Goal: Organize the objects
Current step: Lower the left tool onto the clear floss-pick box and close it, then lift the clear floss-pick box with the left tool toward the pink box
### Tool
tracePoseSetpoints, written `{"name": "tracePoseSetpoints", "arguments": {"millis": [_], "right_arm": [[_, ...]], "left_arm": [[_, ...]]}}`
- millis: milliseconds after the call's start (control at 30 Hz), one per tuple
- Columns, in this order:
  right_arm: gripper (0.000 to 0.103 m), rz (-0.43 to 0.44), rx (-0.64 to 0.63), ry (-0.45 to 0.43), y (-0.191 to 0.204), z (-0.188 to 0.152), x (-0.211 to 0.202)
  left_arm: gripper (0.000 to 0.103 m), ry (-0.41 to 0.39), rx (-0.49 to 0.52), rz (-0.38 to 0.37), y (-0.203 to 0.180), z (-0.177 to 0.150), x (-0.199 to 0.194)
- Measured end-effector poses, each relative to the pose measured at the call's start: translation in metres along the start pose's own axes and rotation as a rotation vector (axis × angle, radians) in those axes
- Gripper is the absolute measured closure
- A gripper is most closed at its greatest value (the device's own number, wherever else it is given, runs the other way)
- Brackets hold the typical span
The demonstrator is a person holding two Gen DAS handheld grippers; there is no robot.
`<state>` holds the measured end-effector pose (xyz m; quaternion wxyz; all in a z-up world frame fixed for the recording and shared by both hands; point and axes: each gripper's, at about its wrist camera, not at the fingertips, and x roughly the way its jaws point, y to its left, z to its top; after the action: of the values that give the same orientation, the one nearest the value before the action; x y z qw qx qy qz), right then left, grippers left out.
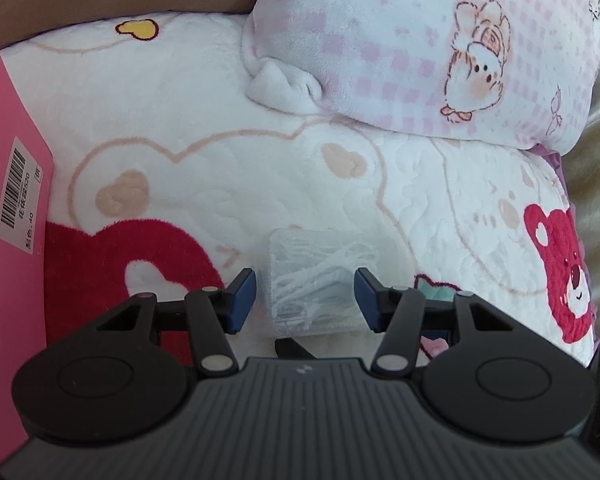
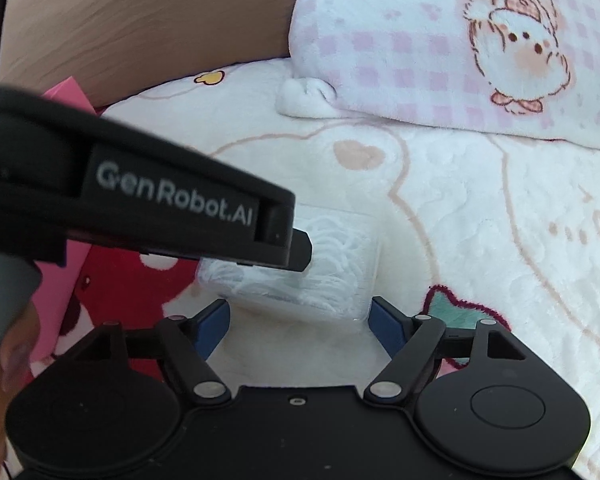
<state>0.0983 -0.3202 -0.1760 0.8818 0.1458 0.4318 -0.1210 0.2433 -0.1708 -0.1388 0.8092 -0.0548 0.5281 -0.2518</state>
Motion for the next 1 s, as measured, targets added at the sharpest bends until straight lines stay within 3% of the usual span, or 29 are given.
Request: {"name": "tracePoseSetpoints", "arguments": {"millis": [300, 600, 1000], "right_arm": [[0.017, 0.011, -0.029, -0.003, -0.005, 0.009, 0.019], [0.028, -0.002, -0.057, -0.029, -0.003, 0.003, 0.01], [0.028, 0.027, -0.094, -0.034, 0.01, -0.009, -0.017]], "left_arm": [[0.049, -0.009, 0.006, -0.013, 0.002, -0.001, 0.003], [0.05, -0.016, 0.067, 0.02, -0.013, -0.008, -0.008], [0.05, -0.04, 0.135, 0.05, -0.021, -0.034, -0.042]]}}
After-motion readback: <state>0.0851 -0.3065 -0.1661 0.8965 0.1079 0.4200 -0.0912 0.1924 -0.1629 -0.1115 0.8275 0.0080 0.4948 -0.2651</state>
